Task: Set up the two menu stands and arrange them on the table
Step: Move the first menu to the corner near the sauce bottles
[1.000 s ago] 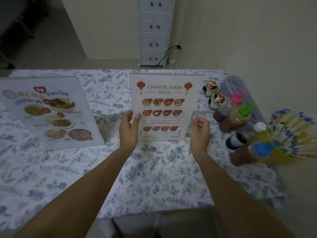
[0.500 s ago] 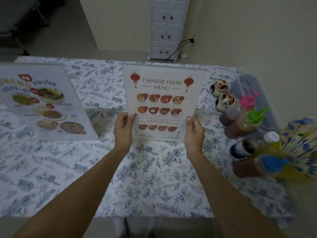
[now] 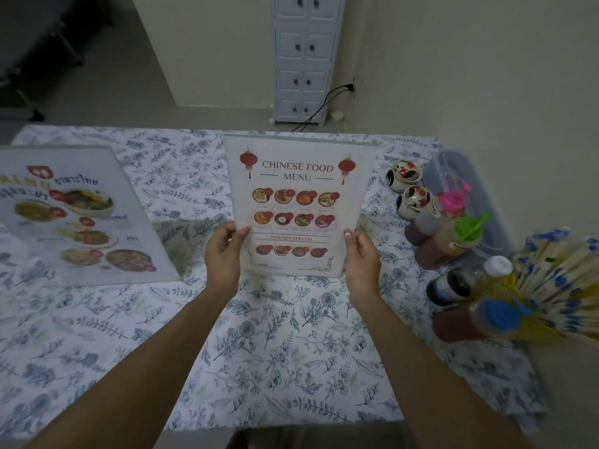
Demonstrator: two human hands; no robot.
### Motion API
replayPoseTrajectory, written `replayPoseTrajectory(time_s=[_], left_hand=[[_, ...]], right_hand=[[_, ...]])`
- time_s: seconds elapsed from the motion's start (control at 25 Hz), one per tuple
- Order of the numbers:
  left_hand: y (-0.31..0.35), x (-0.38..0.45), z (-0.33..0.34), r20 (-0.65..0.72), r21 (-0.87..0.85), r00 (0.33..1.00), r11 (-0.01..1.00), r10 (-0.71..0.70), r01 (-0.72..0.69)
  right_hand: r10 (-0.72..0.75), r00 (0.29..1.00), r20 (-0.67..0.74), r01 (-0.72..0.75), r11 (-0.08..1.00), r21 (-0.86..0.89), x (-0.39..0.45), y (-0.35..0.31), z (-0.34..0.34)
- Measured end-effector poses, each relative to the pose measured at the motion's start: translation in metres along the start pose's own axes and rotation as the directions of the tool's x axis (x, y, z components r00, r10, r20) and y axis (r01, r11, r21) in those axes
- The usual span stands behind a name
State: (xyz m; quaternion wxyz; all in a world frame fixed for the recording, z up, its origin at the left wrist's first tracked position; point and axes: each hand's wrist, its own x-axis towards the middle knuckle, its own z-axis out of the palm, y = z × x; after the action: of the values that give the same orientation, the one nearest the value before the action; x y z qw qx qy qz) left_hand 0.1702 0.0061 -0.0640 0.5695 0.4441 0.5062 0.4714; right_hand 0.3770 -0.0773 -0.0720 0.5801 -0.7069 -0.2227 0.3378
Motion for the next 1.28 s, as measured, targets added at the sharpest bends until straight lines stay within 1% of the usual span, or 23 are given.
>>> replayPoseTrajectory(time_s=[0.12, 0.2, 0.32, 0.44, 0.56, 0.8, 1.04, 1.16, 1.28], left_hand=[[0.01, 0.02, 0.008, 0.026, -0.001, 1.0, 1.0, 0.009, -0.009], [0.016, 0.033, 0.017, 0.044, -0.014, 0.999, 1.0, 0.006, -0.005], [0.033, 0.068, 0.04, 0.069, -0.035, 0.998, 0.999, -0.008, 0.011], [0.053, 0.112, 0.072, 0.108, -0.053, 0.994, 0.999, 0.017, -0.012], [0.068, 0.154, 0.113, 0.111, -0.077, 0.993, 0.997, 0.04, -0.031], [0.074, 0.226, 0.201, 0.096, -0.131, 0.994, 0.991, 0.052, -0.039], [0.057, 0.262, 0.276, 0.147, -0.16, 0.987, 0.986, 0.064, -0.04], [0.04, 0.266, 0.292, 0.161, -0.16, 0.986, 0.987, 0.034, -0.007], [0.024, 0.265, 0.297, 0.153, -0.146, 0.988, 0.989, -0.001, 0.023]], right_hand=[[0.002, 0.999, -0.039, -0.001, 1.0, 0.017, 0.012, -0.007, 0.004], [0.005, 0.999, -0.035, -0.004, 1.0, 0.028, 0.024, -0.016, 0.006], [0.02, 0.997, -0.07, -0.02, 1.0, 0.009, 0.056, -0.042, 0.012], [0.002, 0.993, -0.115, -0.001, 1.0, 0.011, 0.103, -0.074, 0.016], [-0.041, 0.991, -0.13, 0.045, 0.999, 0.027, 0.154, -0.101, 0.014], [-0.101, 0.982, -0.161, 0.098, 0.995, -0.027, 0.265, -0.135, -0.005], [-0.075, 0.979, -0.188, 0.088, 0.994, 0.066, 0.346, -0.131, -0.037], [-0.035, 0.98, -0.194, 0.061, 0.99, 0.129, 0.365, -0.121, -0.046], [-0.013, 0.981, -0.192, 0.038, 0.991, 0.126, 0.372, -0.11, -0.05]])
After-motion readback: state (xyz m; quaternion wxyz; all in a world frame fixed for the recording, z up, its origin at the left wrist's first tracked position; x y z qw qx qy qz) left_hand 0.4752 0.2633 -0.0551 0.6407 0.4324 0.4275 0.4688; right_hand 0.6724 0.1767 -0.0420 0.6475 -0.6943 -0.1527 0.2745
